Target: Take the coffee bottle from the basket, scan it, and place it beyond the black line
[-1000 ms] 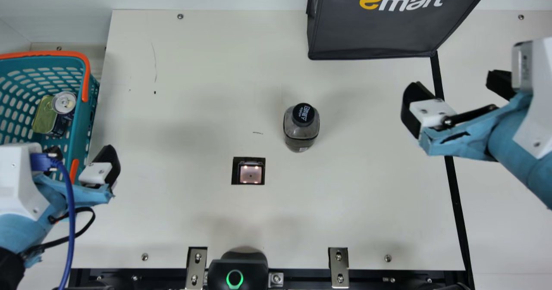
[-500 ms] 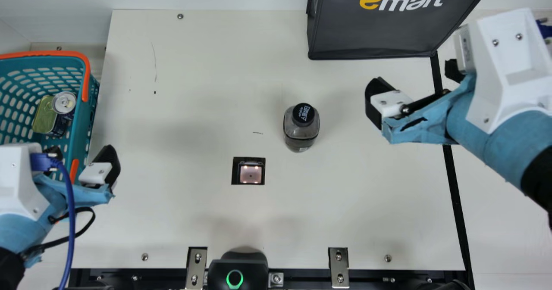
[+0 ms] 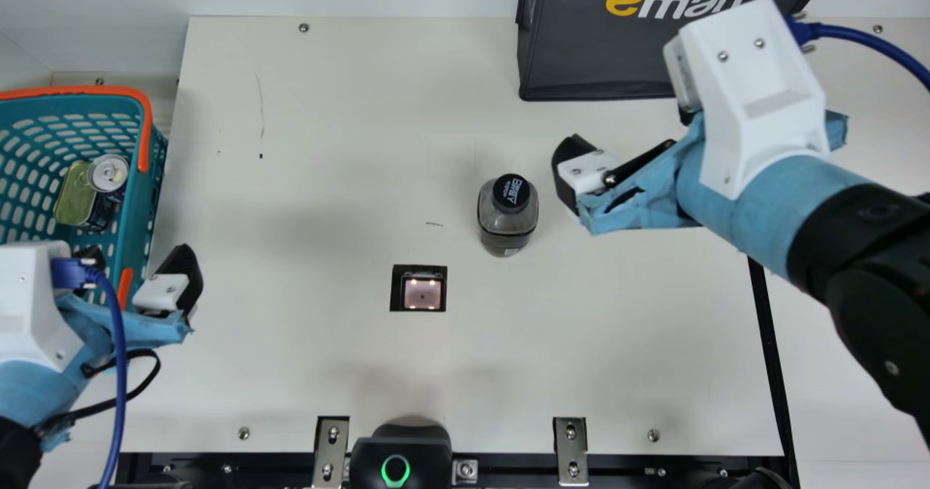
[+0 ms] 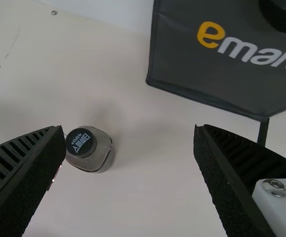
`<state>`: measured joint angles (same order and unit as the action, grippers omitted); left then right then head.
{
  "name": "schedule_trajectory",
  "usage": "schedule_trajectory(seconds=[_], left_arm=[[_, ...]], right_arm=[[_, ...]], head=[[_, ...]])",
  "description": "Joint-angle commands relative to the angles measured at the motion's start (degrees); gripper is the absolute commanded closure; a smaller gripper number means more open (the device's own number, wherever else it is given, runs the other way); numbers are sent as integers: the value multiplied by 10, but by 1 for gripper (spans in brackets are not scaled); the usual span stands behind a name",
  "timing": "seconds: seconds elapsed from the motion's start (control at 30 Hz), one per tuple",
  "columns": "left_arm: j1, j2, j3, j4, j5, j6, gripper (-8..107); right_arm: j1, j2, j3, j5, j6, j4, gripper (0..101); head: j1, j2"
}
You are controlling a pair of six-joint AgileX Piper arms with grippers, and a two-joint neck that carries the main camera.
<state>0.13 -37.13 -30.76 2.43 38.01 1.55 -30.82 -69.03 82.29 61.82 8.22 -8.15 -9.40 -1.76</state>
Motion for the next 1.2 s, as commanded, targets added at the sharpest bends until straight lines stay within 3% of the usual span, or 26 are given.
schedule_trajectory(seconds=[0.0, 1.17], left_arm=[[0, 0, 0, 0, 0, 0, 9], [0, 0, 0, 0, 0, 0, 9]], right_arm=[[-8, -7, 1, 2, 0, -1, 10], [-109, -103, -22, -14, 61, -39, 10]], head=[[15, 2], [15, 2]])
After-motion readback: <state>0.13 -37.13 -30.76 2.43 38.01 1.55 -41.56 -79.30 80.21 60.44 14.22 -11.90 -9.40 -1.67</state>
